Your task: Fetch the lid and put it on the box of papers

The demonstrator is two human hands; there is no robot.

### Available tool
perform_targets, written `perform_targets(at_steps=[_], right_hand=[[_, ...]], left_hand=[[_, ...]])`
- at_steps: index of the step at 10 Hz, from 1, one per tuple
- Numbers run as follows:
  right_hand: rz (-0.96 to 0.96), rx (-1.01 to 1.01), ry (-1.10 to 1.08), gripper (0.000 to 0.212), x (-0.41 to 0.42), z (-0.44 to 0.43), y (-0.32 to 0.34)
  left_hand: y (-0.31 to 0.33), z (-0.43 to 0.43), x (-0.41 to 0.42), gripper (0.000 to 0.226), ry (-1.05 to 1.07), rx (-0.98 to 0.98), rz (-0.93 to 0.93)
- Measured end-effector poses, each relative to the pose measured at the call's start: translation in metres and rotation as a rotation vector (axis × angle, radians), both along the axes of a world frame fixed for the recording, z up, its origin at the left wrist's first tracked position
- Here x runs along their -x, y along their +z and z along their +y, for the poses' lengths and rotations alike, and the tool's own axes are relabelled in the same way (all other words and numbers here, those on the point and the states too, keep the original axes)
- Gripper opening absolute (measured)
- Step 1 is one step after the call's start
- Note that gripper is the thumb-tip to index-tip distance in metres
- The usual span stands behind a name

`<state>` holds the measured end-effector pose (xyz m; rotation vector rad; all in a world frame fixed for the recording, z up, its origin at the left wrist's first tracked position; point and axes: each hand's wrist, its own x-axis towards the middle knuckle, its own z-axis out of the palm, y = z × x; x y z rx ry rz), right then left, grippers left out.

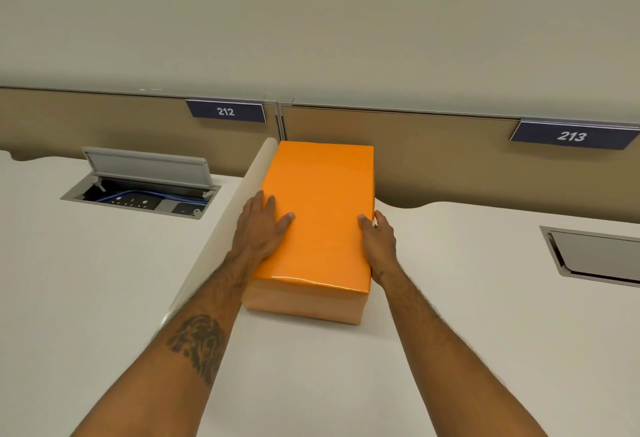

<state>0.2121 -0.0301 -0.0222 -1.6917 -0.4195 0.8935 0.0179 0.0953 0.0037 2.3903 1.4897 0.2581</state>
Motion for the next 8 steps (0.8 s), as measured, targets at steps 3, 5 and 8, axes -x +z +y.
perform_targets(at_steps=[3, 5, 8], right_hand=[[-0.053, 0.019, 0.012, 0.06, 0.008, 0.015, 0.005], [-0.084, 0.033, 0.089, 0.062, 0.006, 0.01, 0.015], [-0.652, 0.362, 0.353, 0.087, 0.014, -0.052, 0.022]], left_hand=[[-0.007, 0.004, -0.01, 0.08, -0.007, -0.054, 0.145], [0.0, 0.001, -0.011, 0.08, 0.01, -0.022, 0.137], [0.028, -0.057, -0.016, 0.081, -0.032, -0.093, 0.195]])
